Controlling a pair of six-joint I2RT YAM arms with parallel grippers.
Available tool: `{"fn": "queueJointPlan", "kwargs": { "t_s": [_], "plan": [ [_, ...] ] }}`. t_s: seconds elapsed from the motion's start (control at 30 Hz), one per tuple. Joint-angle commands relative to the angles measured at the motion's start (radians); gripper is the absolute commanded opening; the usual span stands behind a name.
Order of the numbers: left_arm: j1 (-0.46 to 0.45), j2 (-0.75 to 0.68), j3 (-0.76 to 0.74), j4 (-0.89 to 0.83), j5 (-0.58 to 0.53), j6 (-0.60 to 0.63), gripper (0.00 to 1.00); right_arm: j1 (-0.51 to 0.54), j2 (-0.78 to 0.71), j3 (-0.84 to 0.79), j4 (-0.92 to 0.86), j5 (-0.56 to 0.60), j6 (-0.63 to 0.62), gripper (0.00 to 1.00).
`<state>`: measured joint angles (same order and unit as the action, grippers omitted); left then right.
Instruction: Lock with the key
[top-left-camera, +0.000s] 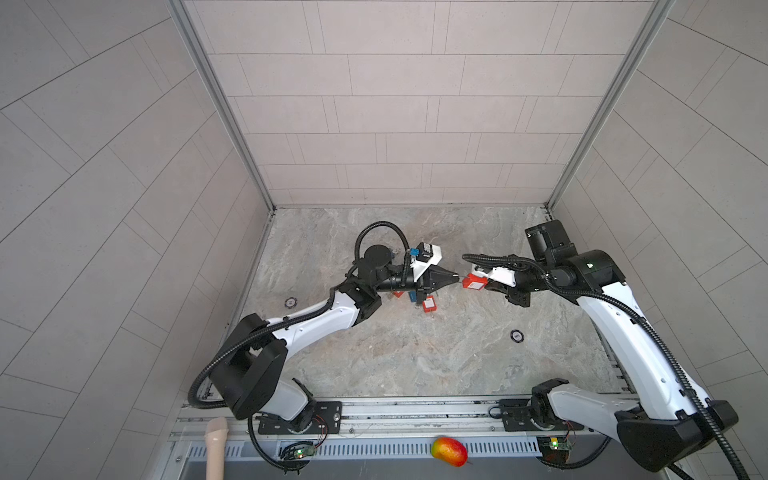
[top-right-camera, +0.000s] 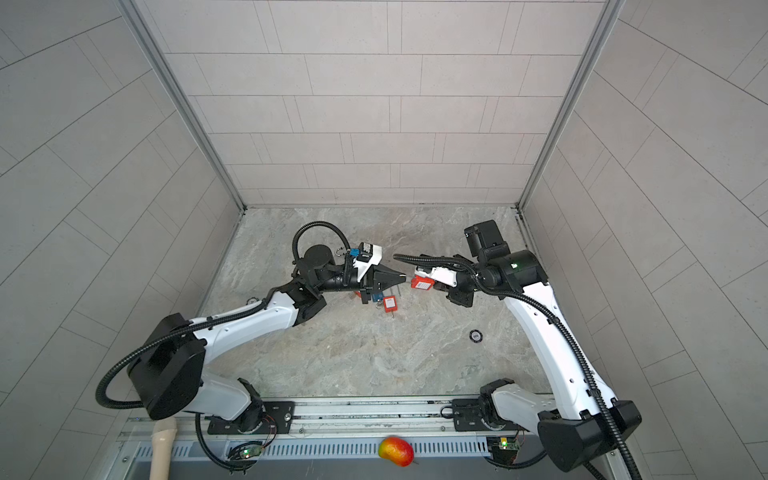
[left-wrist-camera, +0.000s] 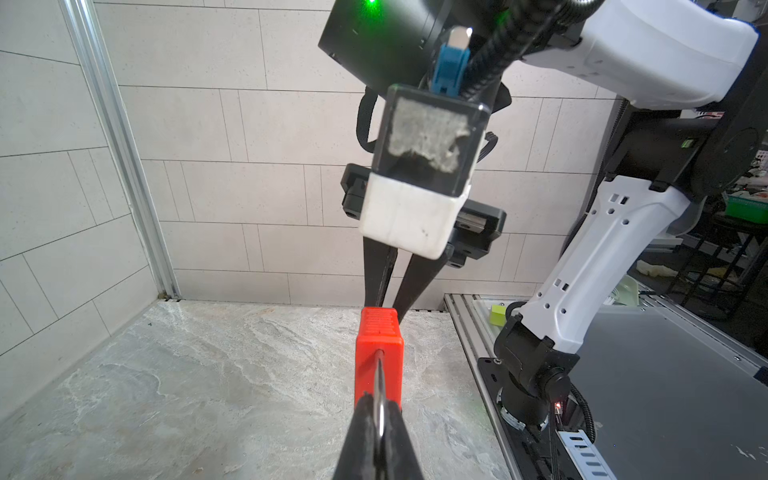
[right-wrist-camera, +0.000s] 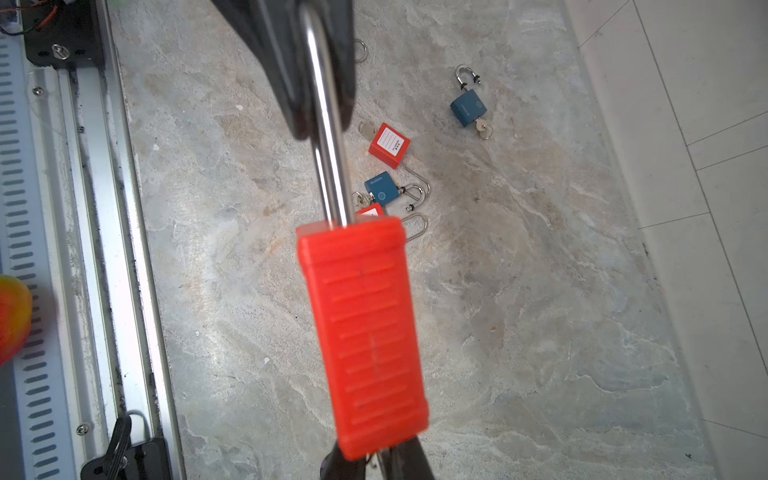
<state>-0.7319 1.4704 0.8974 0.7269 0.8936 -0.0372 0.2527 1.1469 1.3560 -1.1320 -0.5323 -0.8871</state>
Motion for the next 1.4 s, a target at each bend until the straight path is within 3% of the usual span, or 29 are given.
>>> {"fn": "queueJointPlan", "kwargs": {
  "t_s": [0.0, 0.2, 0.63, 1.13, 1.37],
  "plan": [
    [-0.004, -0.028, 0.032, 0.040, 0.001, -0.021, 0.00, 0.000, -0.033, -0.019, 0.035, -0.002, -0.021, 0.10],
    [-0.005, -0.021, 0.030, 0.037, 0.001, -0.027, 0.00, 0.001, -0.062, -0.052, 0.088, -0.006, -0.016, 0.09],
    [0.068, -0.063, 0.023, 0.013, 0.056, -0.001, 0.00, -0.033, -0.001, -0.039, -0.091, -0.031, -0.083, 0.01],
    [0.101, -0.083, 0.031, -0.034, 0.073, 0.069, 0.00, -0.093, 0.017, -0.084, -0.133, -0.049, -0.099, 0.00],
    [0.126, -0.080, 0.079, -0.158, 0.085, 0.111, 0.00, -0.135, -0.012, -0.147, -0.077, -0.044, -0.044, 0.00]
  ]
}}
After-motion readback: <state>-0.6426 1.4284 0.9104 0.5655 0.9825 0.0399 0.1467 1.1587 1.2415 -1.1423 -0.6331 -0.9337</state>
